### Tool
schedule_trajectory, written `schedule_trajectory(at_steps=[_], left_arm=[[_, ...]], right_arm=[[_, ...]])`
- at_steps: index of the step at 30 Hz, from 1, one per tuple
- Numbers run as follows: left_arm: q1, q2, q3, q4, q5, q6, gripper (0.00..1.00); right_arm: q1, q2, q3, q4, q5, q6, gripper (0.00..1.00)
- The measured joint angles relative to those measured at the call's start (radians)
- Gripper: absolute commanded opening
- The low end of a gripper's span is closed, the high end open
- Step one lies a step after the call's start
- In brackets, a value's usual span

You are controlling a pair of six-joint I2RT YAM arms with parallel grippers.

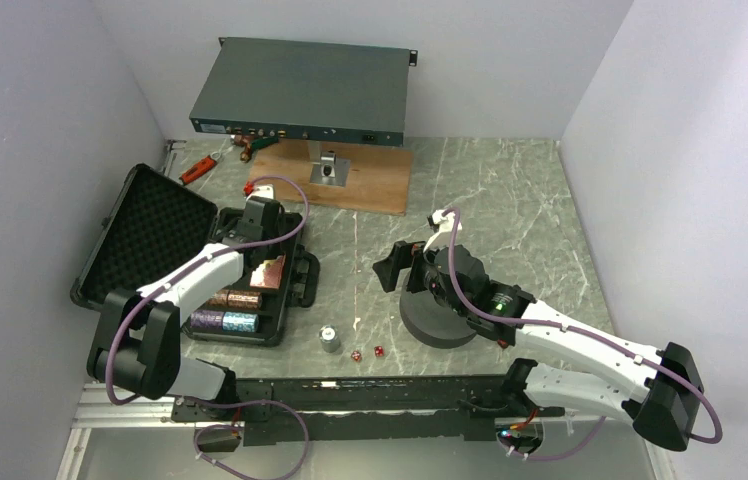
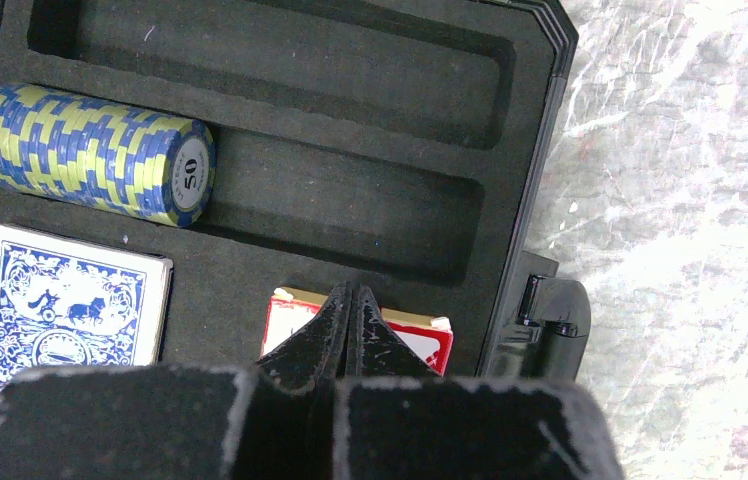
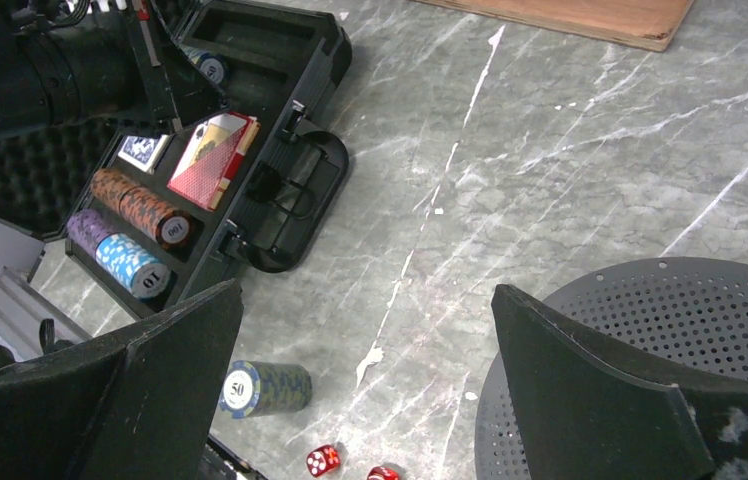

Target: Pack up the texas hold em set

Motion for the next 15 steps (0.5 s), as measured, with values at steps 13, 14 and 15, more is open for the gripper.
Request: schedule_trajectory(at_steps=[13, 14, 15], left_arm=[[0.001, -0.062, -0.072, 0.050, -0.012, -0.044, 0.00], [0.001, -0.070, -0.074, 0.038, -0.011, -0.043, 0.00], [0.001, -0.084, -0.074, 0.013, -0.010, -0.043, 0.00]], right_arm=[[-0.003, 0.000, -0.001, -0.003, 0.001, 0.000, 1.00], [-0.003, 0.000, -0.001, -0.003, 0.001, 0.000, 1.00], [-0.004, 0.000, -0.001, -0.003, 0.001, 0.000, 1.00]])
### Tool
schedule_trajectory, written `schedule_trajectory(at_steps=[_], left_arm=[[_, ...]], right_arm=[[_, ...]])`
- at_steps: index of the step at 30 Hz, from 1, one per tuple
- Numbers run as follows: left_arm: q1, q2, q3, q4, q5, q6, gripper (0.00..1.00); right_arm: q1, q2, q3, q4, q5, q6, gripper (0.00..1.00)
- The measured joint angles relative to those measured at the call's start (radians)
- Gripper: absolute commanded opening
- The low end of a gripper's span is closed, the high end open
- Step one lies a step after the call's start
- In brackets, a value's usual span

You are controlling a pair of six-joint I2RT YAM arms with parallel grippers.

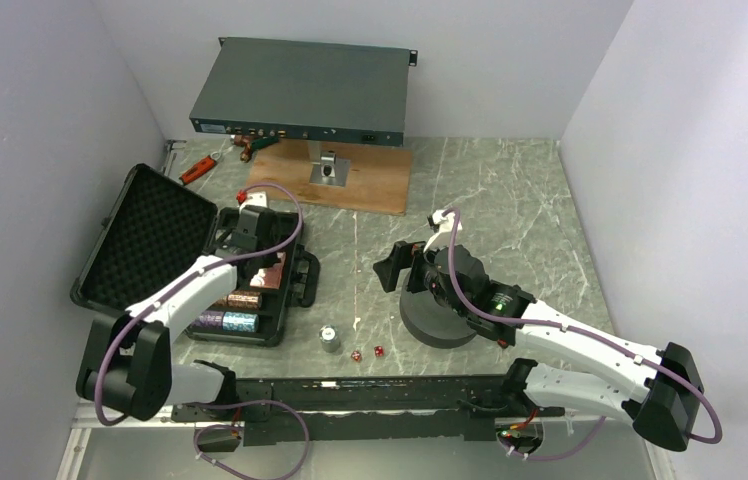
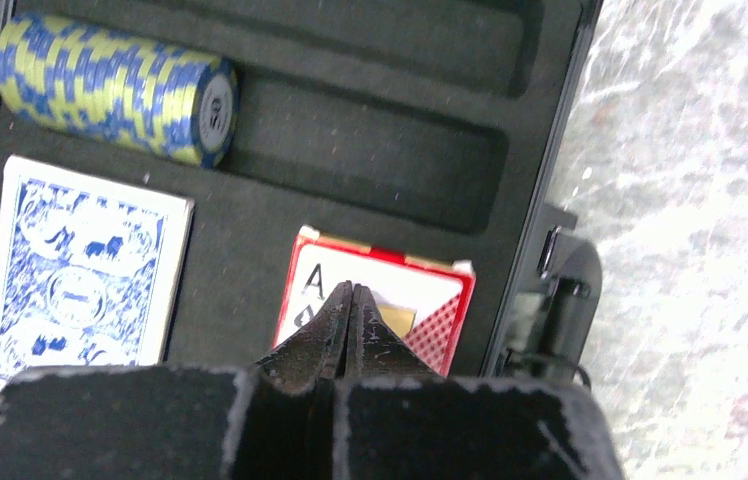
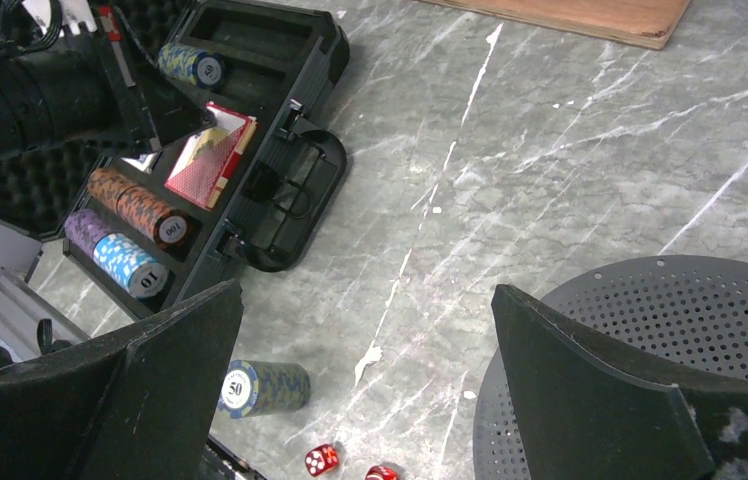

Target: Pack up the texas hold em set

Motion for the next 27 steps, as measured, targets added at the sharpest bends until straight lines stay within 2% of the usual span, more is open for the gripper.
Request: schedule_trajectory(at_steps=[8, 12, 27], left_arm=[[0.000, -0.072, 0.042, -0.187, 0.008, -0.007, 0.00], [0.001, -0.074, 0.056, -0.228, 0.017, -0.025, 0.00], [0.001, -0.063, 0.004, -0.193, 0.053, -0.067, 0.00]], right_arm=[[0.000, 0.010, 0.000, 0.000, -0.001, 0.002, 1.00], [0.000, 0.013, -0.002, 0.002, -0.001, 0.003, 1.00], [0.000, 0.019, -0.004, 0.005, -0.002, 0.008, 1.00]])
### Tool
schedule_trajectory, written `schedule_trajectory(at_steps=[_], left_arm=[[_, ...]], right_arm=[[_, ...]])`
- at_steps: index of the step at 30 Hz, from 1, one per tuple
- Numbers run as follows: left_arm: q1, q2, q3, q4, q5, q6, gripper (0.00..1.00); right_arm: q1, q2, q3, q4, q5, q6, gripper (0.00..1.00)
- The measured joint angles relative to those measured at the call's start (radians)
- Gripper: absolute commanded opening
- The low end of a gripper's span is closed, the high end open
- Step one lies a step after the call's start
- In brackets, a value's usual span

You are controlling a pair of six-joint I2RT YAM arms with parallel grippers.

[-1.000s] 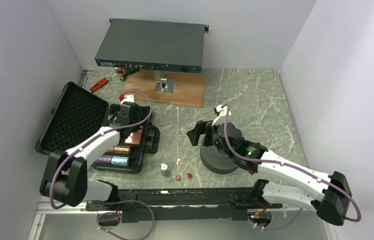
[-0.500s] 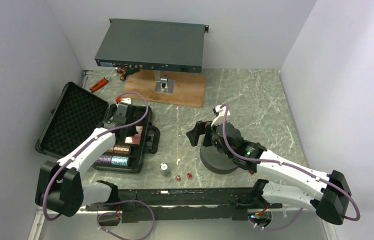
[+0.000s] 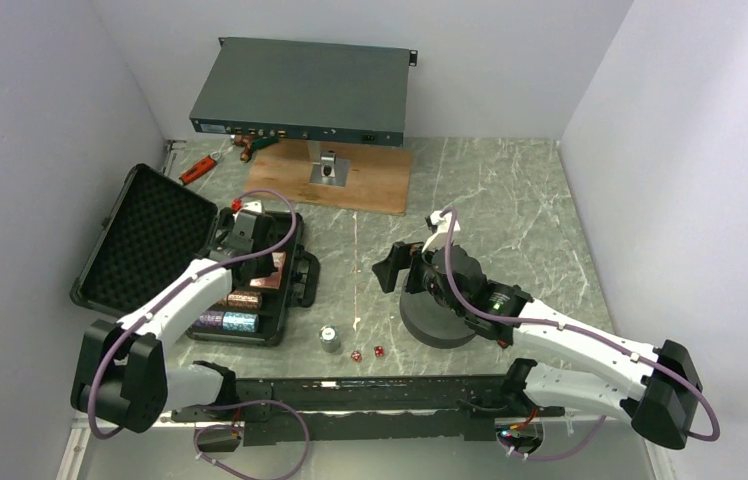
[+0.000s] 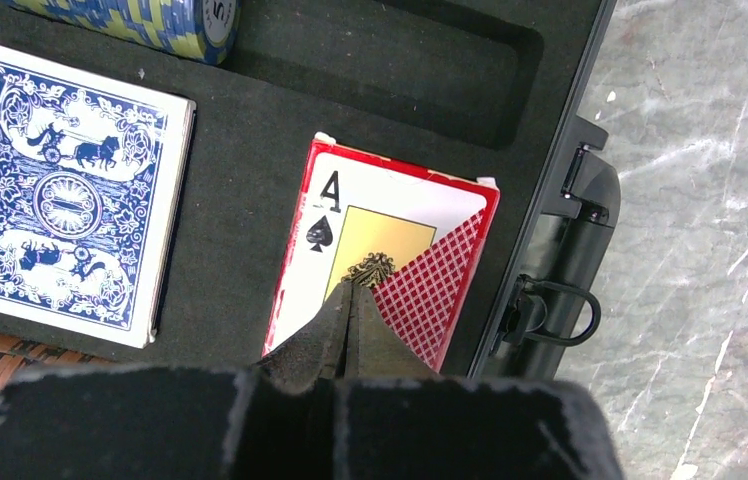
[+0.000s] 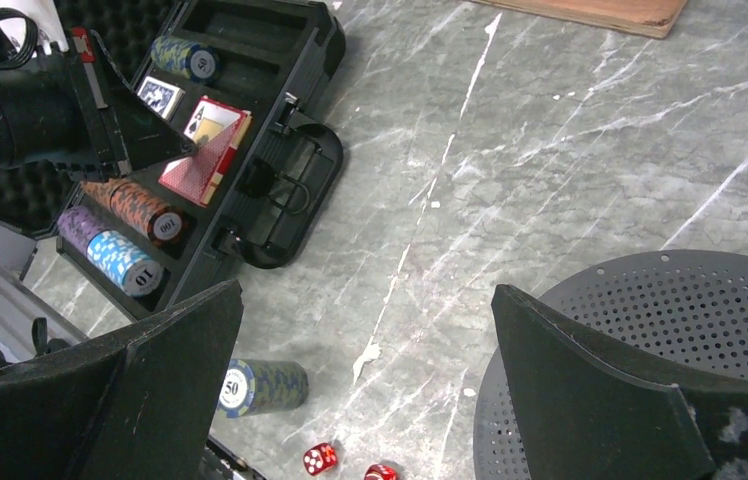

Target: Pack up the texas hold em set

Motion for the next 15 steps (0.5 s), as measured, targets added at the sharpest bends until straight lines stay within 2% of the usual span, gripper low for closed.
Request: schedule_trajectory(at_steps=[1, 3, 7, 9, 11, 15], left_arm=[[0.001, -0.004, 0.000, -0.002, 0.002, 0.000, 0.05], [0.003, -0.014, 0.004, -0.016, 0.012, 0.000, 0.20], [0.002, -0.082, 0.034, -0.126, 0.047, 0.023, 0.58], [0.002, -0.145, 0.064, -0.171, 0.051, 0.046, 0.71], [0.002, -0.227, 0.102, -0.202, 0.048, 0.077, 0.77], [0.002, -0.367, 0.179, -0.233, 0.021, 0.177, 0.83]], right_arm=[[0.000, -0.002, 0.000, 0.000, 0.000, 0.001, 1.00], [0.000, -0.006, 0.000, -0.003, 0.000, 0.002, 1.00], [0.000, -0.008, 0.000, -0.014, 0.000, 0.001, 1.00], [0.000, -0.008, 0.000, -0.018, 0.000, 0.001, 1.00], [0.000, -0.011, 0.000, -0.024, 0.000, 0.001, 1.00], [0.000, -0.011, 0.000, -0.036, 0.000, 0.000, 1.00]])
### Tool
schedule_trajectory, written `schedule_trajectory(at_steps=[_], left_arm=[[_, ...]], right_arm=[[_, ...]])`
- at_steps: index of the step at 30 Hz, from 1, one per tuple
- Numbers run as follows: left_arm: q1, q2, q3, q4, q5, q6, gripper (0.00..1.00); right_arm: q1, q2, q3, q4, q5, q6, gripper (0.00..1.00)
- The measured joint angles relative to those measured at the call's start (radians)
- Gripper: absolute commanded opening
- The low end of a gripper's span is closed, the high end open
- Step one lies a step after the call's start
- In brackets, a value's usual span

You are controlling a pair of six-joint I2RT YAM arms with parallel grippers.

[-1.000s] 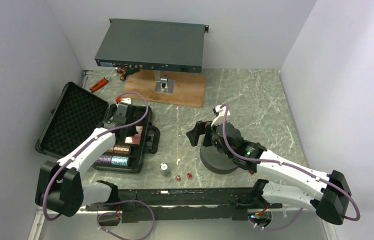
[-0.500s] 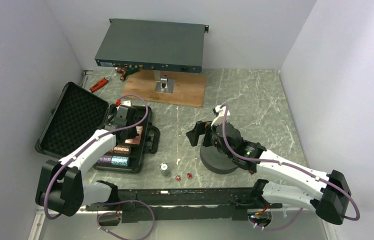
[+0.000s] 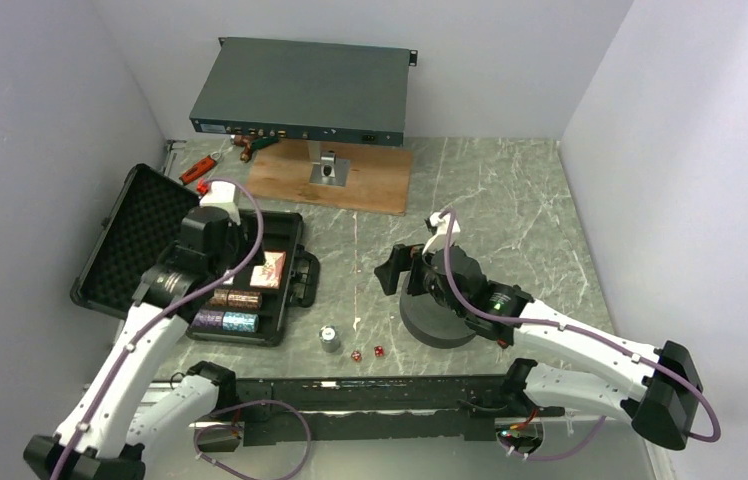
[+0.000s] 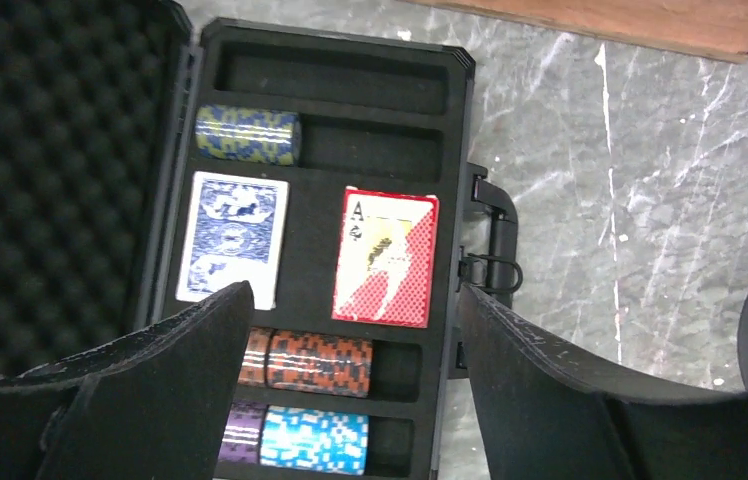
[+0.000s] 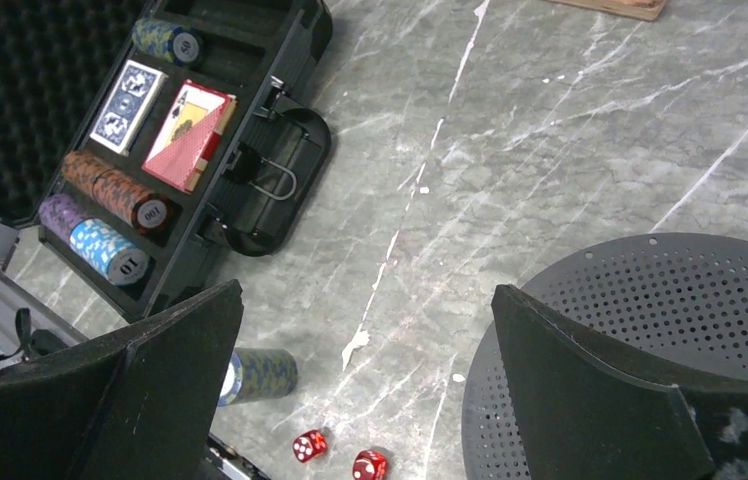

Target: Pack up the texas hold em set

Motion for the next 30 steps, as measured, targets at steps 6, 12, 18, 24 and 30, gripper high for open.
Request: schedule_trajectory(at_steps=[6, 12, 18, 24, 30], left_arm=[[0.000, -0.143, -0.077, 0.022, -0.032, 0.089, 0.91], [0.000, -0.222, -0.133, 0.014, -0.068, 0.121, 0.96], [0.000, -0.247, -0.133, 0.030, -0.089, 0.131, 1.00], [0.000, -0.286, -0.143, 0.046, -0.089, 0.130, 1.00], [0.000, -0.348, -0.174, 0.081, -0.095, 0.130, 1.00]], right_arm=[[0.000, 0.044, 0.012, -0.022, -0.018, -0.007, 1.00], [0.000, 0.138, 0.064, -0.042, -0.096, -0.037, 1.00], [0.002, 0.287, 0.177, -0.071, -0.223, -0.088, 1.00], [0.030, 0.427, 0.266, -0.117, -0.327, -0.132, 1.00], [0.080, 0.514, 0.359, -0.195, -0.348, -0.167, 1.00]])
